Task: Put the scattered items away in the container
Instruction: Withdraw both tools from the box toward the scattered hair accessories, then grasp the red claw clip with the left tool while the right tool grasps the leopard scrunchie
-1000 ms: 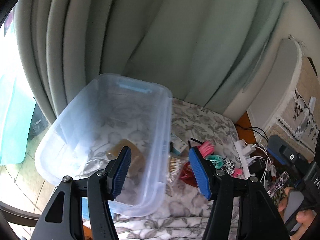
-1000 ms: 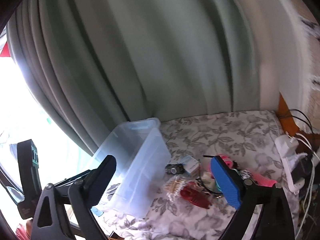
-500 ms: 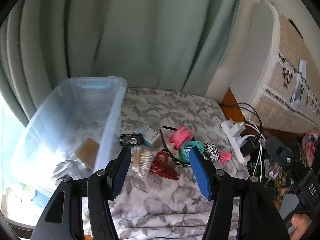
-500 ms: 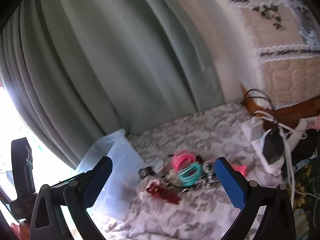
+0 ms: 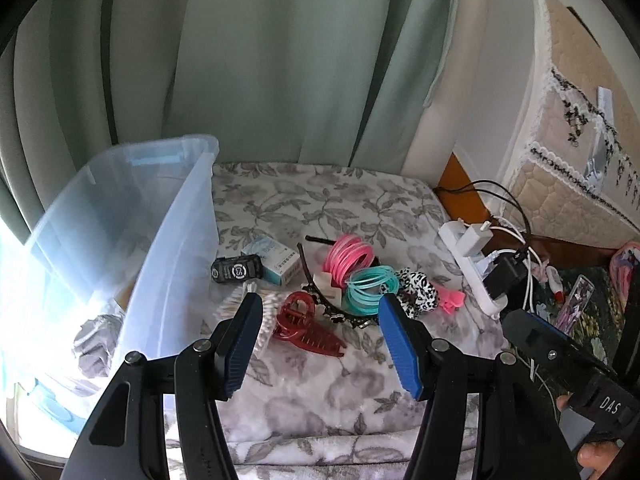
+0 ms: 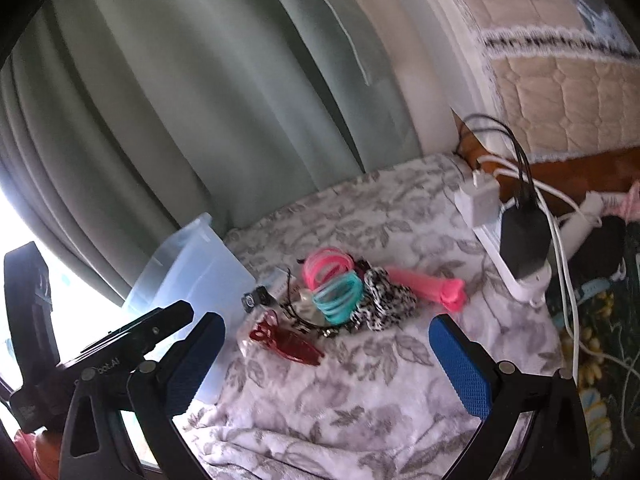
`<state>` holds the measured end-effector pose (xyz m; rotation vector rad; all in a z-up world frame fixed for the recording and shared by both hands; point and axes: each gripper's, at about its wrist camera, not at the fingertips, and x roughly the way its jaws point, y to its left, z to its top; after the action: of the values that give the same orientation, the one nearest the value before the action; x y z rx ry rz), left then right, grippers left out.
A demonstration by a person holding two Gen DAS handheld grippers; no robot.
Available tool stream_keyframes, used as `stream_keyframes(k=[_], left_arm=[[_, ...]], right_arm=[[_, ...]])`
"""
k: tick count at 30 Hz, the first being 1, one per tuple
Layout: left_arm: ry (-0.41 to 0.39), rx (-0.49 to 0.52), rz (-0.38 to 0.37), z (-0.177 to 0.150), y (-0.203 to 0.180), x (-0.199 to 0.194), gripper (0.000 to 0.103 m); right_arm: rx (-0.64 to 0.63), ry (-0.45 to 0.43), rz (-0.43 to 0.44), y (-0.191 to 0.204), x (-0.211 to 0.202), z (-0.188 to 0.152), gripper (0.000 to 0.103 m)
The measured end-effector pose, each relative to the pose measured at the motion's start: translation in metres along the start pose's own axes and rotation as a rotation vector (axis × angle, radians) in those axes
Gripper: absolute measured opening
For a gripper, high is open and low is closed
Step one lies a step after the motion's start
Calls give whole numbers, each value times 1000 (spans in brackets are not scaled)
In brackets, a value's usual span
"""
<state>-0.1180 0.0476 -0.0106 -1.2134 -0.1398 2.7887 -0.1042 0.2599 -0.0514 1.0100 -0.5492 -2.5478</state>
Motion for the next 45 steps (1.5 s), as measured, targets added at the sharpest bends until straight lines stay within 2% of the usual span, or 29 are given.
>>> stream_keyframes(k=[7, 15, 19, 28, 34, 38, 40, 42, 45], left_arm=[[85, -58, -66, -6, 8, 24, 61], [114, -81, -62, -15, 12, 46, 61], [192, -137, -122, -21, 19, 63, 61], [190, -54, -40, -25, 17, 88, 61], [186, 26, 25, -27, 18, 109, 61], [197, 20, 60, -29, 27, 124, 61], [199, 28, 71, -31, 28, 130, 61], [199, 42, 73, -30, 26, 133, 61], [192, 60, 74, -28, 23, 135, 61]], right_arm=[[-4, 48, -23, -6, 15, -7, 103], [15, 114, -65, -14, 36, -14, 103], [30, 142, -95, -21, 46, -17, 103], [3, 179, -124, -22, 71, -12, 102], [29, 223, -156, -31, 93, -6, 95], [41, 228, -173, -37, 101, -2, 92], [48, 231, -180, -40, 105, 0, 87], [65, 240, -189, -43, 110, 2, 76], [78, 251, -192, -44, 117, 4, 66]])
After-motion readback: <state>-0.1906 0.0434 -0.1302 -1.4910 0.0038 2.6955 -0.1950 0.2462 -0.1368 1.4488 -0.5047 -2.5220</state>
